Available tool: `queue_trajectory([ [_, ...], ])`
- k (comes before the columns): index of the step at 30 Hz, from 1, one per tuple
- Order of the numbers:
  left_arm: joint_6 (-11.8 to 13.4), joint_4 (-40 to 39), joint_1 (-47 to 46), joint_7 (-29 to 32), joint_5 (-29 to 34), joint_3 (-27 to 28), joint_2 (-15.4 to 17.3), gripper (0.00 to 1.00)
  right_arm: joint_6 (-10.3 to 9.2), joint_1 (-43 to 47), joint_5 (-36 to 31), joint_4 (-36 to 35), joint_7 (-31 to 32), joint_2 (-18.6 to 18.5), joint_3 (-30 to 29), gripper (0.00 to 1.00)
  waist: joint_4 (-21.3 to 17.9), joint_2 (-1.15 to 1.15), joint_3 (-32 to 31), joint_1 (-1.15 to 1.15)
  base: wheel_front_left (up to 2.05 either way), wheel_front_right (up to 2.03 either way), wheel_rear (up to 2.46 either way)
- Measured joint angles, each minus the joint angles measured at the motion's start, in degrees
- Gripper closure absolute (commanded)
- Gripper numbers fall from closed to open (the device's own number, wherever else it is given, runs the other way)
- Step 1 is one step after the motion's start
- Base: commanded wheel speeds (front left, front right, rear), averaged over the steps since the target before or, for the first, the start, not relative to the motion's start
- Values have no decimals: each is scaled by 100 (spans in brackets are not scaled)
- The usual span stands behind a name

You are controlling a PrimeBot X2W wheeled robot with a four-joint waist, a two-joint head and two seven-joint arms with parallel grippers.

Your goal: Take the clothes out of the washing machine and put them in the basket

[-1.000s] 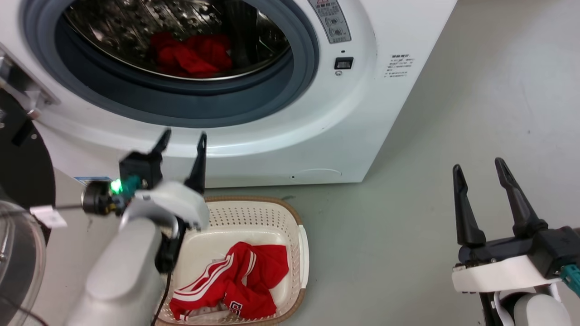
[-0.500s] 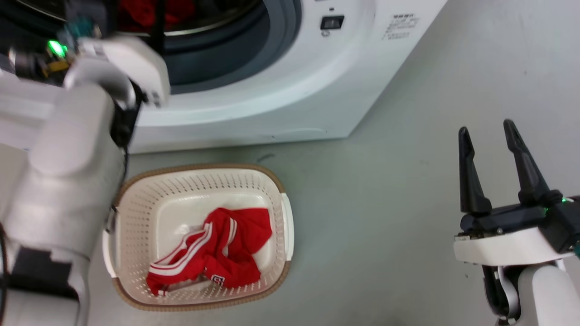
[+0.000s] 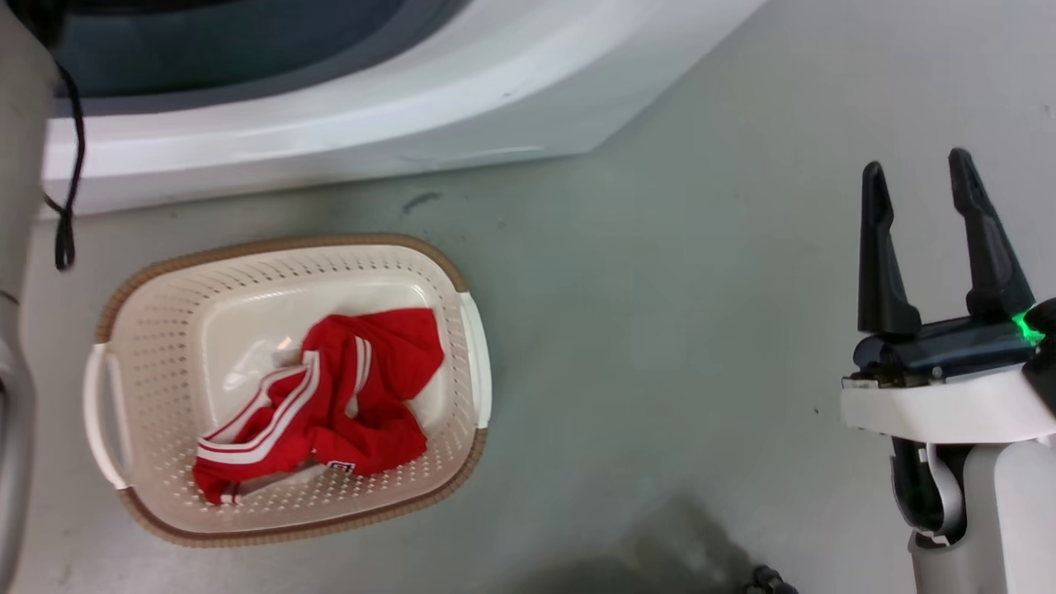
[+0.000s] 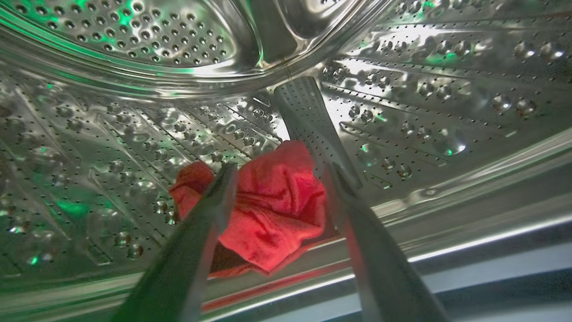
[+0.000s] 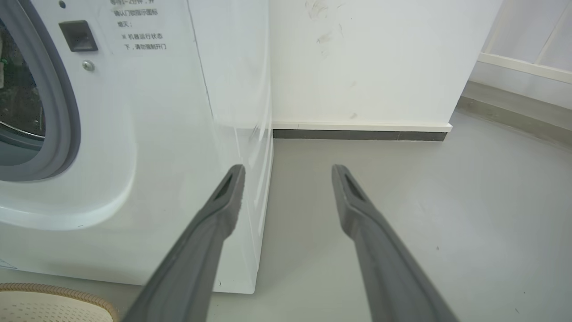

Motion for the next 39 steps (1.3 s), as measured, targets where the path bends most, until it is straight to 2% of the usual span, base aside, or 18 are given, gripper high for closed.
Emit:
queue_trajectory([
  [8,-74,564,-845,1115,-133,-40,264,0,0,-122,180,-53,0,0,32,0,-255,0,464,0,0,0,0],
  [16,-114,829,-1376,1808,-97,-225,431,0,0,-222,316,-89,0,0,22,0,-496,0,815,0,0,0,0],
  [25,-132,981,-1502,2094,-73,-431,472,0,0,-253,368,-111,0,0,-10,0,-537,0,1044,0,0,0,0],
  [27,-123,991,-1483,2059,-99,-450,396,0,0,-253,372,-112,0,0,-24,0,-522,0,1051,0,0,0,0],
  [32,141,926,-1289,1906,-119,-479,129,0,0,-252,341,-108,0,0,-41,0,-464,0,1011,-1,0,0,0],
  [33,157,902,-1263,1895,-127,-480,124,29,0,-251,336,-108,0,0,-43,0,-458,0,1004,-1,0,0,0],
  [34,157,880,-1250,1891,-132,-491,129,73,0,-250,332,-108,0,0,-47,0,-453,0,1001,-1,0,0,0],
  [35,157,861,-1244,1890,-135,-502,143,100,0,-250,331,-109,0,0,-52,0,-450,0,1000,-1,0,0,0],
  [39,154,795,-1173,1872,-158,-525,210,100,0,-247,328,-108,0,0,-52,0,-447,0,983,-1,0,0,0],
])
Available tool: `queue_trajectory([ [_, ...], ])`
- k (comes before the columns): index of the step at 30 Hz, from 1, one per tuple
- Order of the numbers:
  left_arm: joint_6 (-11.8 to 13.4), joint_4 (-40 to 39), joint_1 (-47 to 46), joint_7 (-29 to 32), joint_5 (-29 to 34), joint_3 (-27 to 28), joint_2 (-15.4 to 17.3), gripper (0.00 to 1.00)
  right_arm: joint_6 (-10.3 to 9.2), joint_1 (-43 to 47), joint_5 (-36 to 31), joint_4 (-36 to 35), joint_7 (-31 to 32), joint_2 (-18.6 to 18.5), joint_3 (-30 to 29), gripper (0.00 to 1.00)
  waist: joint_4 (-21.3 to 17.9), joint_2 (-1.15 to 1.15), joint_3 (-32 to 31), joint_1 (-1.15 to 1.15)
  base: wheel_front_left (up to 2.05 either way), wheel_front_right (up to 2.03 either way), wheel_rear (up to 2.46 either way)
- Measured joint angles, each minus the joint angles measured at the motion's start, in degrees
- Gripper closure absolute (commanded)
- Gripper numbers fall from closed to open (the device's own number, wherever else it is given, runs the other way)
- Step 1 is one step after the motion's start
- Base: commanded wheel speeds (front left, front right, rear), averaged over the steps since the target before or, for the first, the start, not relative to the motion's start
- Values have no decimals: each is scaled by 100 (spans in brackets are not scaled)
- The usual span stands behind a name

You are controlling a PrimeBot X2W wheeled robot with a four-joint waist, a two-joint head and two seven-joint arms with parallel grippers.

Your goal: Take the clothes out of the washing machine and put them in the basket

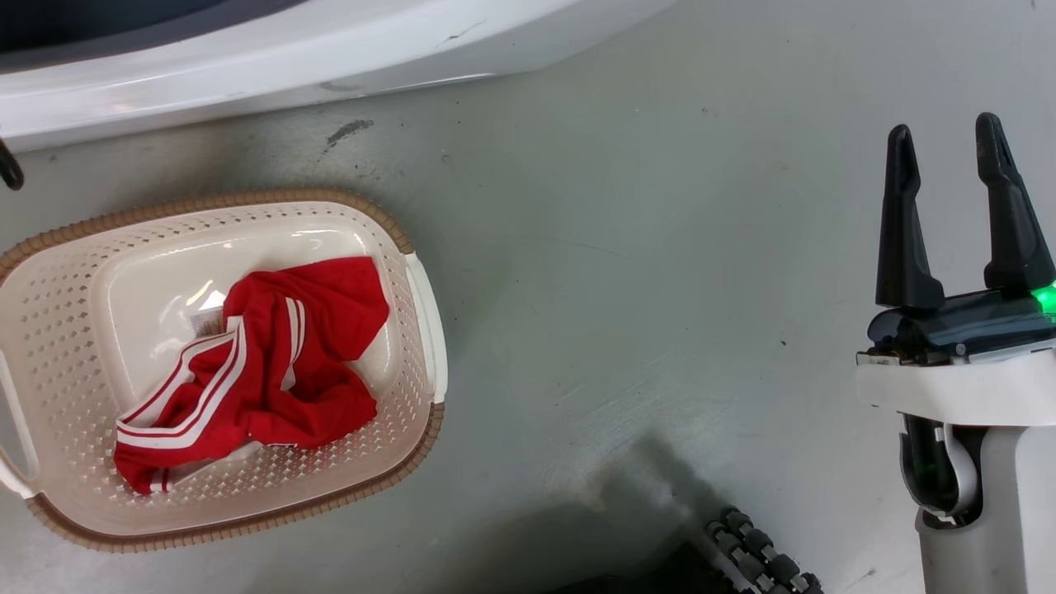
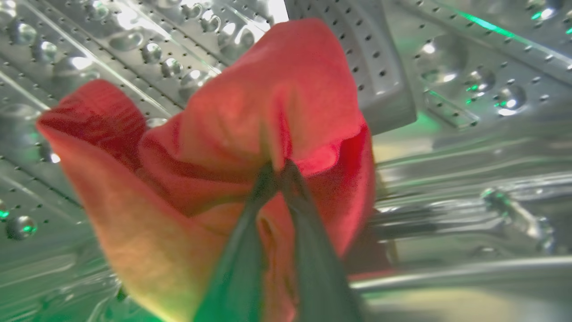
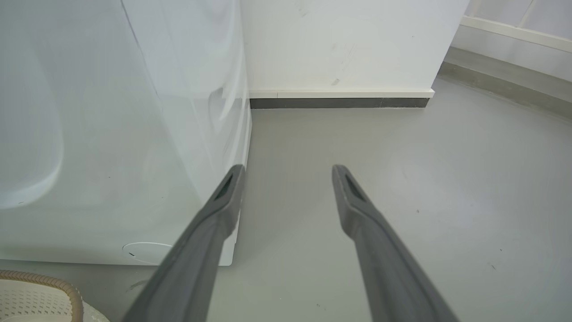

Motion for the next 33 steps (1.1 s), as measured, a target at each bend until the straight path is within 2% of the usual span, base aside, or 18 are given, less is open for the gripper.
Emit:
queue_trajectory([
  [5,53,-166,63,-218,19,-45,133,100,0,13,-23,26,0,0,20,0,0,0,-51,0,0,0,0],
  [13,143,-479,372,-768,-4,-71,121,100,0,42,-104,86,0,1,52,0,46,0,-306,0,0,0,0],
  [33,-110,-925,2505,-3128,-425,-155,-417,100,0,575,-555,303,0,3,92,0,574,0,-1809,-1,0,0,0],
])
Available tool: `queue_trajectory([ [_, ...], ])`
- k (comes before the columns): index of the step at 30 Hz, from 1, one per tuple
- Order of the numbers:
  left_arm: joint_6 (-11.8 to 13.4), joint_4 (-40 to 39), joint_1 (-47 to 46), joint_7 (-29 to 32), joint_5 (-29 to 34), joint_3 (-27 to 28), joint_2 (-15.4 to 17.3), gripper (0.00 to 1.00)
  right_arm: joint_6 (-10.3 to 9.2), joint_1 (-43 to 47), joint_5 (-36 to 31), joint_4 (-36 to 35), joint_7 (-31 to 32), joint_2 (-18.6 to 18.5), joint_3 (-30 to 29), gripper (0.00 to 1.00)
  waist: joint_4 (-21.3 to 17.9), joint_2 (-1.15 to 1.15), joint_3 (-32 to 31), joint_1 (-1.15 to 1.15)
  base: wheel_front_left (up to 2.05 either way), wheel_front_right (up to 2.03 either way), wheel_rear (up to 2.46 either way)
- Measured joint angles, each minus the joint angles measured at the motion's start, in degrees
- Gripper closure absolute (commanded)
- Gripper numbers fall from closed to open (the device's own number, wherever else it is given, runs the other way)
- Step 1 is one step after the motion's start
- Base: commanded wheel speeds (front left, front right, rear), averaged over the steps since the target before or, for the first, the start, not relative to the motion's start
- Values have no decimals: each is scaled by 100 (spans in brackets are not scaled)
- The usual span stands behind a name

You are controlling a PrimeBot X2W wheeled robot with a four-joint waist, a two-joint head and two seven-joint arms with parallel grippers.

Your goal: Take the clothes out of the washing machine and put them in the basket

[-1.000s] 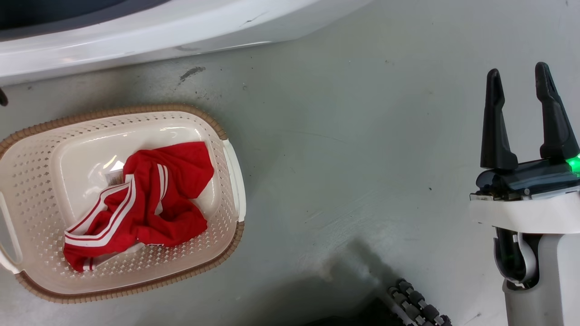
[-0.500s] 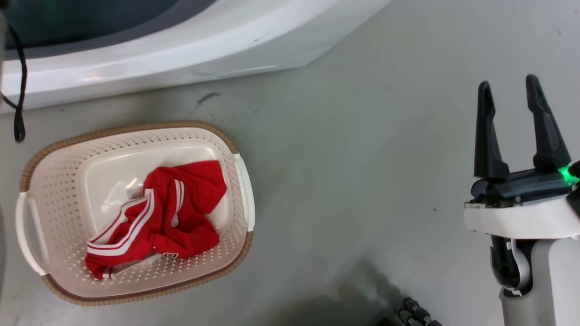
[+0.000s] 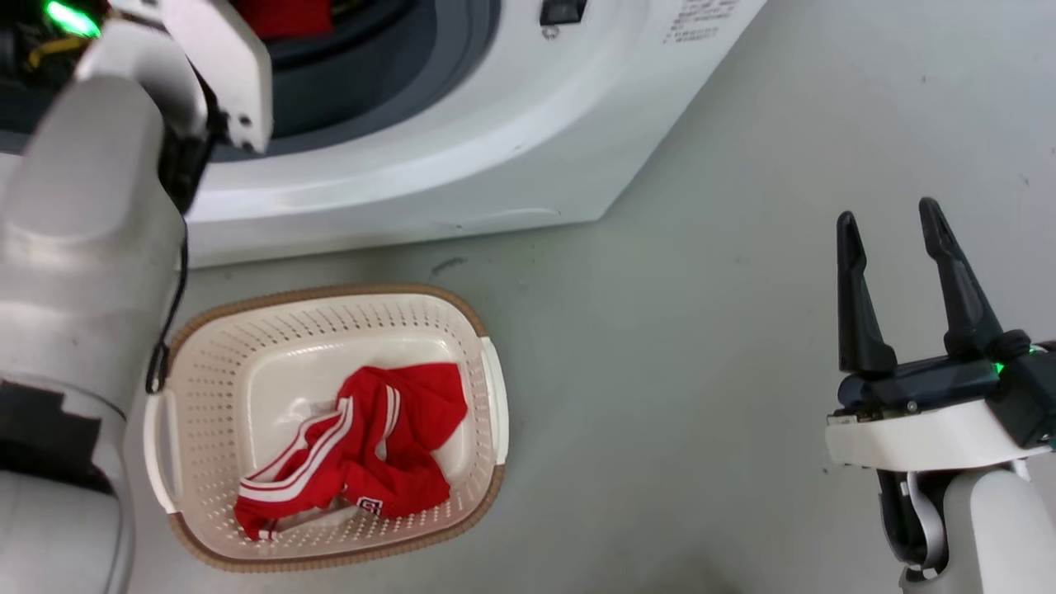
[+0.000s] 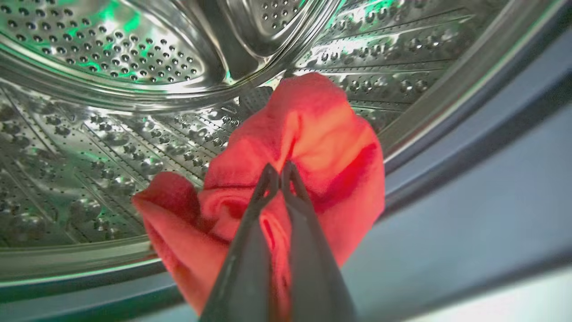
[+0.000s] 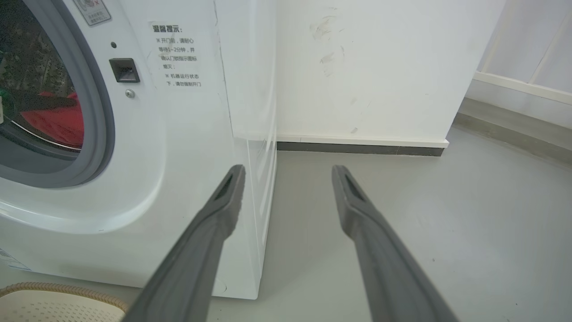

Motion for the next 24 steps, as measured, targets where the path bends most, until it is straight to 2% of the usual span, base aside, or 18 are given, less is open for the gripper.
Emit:
queue_trajectory([
  [7,-43,-154,821,-793,-237,84,-97,100,0,255,-140,75,0,0,25,0,198,0,-561,0,0,0,0],
  [13,34,-523,1311,-1256,-312,105,-166,100,0,438,-244,126,0,0,30,0,408,0,-977,-1,0,0,0],
  [19,196,-1326,1866,-1426,-281,103,-100,100,0,664,-291,189,0,0,34,0,597,0,-1365,-1,0,0,0],
  [24,434,-2220,2371,-1449,-275,126,111,100,0,856,-304,236,0,0,58,0,708,0,-1702,0,0,0,0],
])
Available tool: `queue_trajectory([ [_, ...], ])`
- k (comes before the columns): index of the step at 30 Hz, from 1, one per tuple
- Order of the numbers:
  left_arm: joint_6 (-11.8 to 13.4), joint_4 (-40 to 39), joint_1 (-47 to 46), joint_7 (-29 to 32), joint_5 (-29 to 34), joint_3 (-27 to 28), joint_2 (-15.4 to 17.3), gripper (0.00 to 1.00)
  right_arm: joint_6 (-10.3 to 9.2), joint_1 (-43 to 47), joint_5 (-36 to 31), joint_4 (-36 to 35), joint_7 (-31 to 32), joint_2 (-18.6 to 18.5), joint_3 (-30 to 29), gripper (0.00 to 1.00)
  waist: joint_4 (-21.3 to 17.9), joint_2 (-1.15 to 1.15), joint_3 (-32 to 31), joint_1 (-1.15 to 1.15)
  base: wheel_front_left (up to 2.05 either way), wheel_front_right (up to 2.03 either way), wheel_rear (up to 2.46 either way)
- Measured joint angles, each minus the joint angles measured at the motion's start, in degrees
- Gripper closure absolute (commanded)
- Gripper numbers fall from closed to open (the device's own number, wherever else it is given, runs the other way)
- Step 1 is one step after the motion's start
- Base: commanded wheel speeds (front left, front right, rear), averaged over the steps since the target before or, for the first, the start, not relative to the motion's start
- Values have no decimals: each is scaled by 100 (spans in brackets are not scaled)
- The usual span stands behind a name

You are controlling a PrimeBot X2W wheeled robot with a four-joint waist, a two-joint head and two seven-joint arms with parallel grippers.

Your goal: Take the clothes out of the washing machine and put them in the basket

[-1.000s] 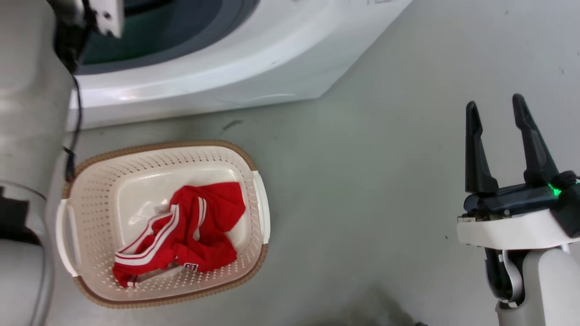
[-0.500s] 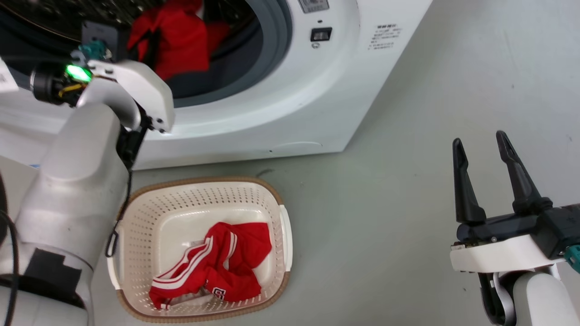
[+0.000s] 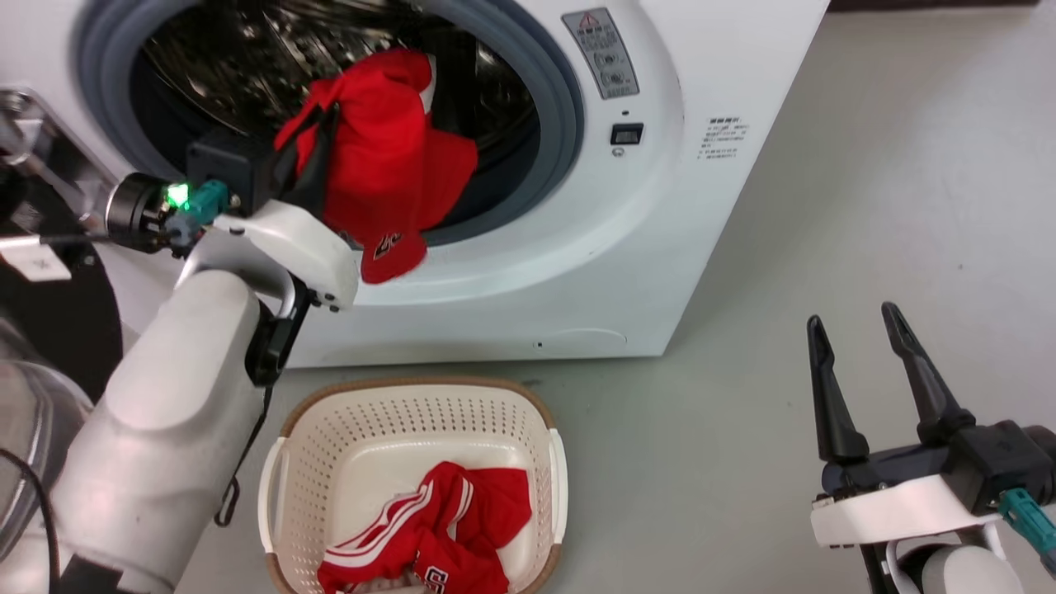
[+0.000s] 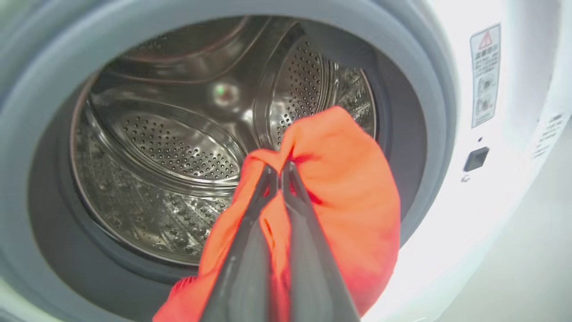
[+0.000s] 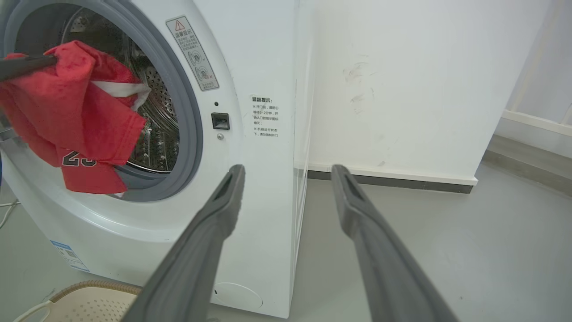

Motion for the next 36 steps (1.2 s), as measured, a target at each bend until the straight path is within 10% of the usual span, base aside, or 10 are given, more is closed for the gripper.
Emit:
queue_trajectory([
  [20,1155,-4196,1766,966,-44,164,1037,100,0,487,-4,101,0,-1,63,0,218,0,-829,0,0,0,0],
  [36,1330,-4365,3076,1013,-319,-123,1191,100,0,356,-7,29,0,-1,71,0,217,0,-462,1,0,0,0],
])
